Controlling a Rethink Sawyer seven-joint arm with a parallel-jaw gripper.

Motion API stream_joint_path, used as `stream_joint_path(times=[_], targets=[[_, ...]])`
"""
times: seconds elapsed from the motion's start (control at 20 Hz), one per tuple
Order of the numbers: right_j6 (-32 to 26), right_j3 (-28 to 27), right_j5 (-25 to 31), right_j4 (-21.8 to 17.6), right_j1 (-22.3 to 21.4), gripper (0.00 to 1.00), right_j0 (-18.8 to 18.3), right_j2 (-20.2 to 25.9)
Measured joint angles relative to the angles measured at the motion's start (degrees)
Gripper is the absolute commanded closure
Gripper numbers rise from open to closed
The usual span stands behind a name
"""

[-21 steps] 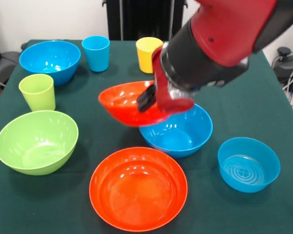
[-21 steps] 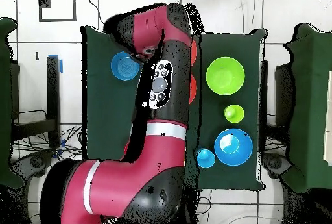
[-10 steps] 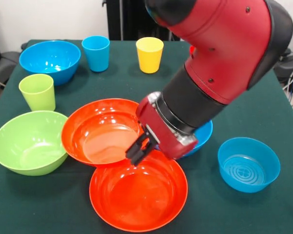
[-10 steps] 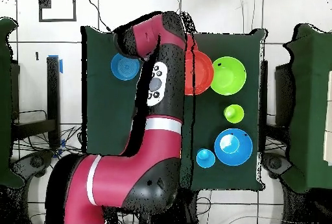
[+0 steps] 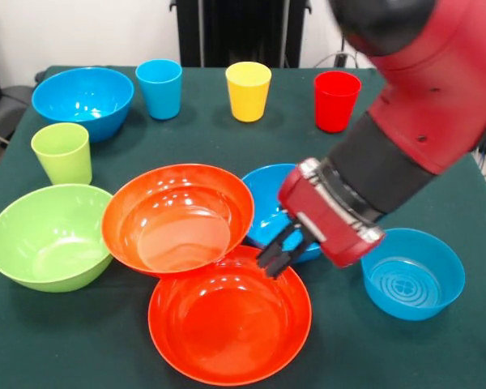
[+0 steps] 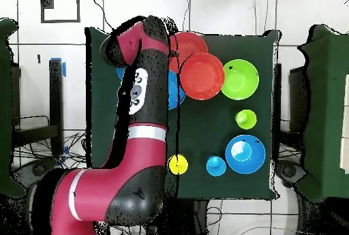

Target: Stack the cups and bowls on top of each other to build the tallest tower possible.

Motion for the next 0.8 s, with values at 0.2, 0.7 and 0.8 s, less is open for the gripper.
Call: stream_joint_path(times=[0.2, 0.7, 0.8], targets=[[0.0, 0.0, 0.0, 0.1, 0.3, 1.00, 2.0, -1.0], [0.0, 0.0, 0.0, 0.6, 0.6, 1.00, 3.5, -2.4], [0.0, 0.0, 0.0, 0.6, 0.5, 1.00, 3.4, -2.5]])
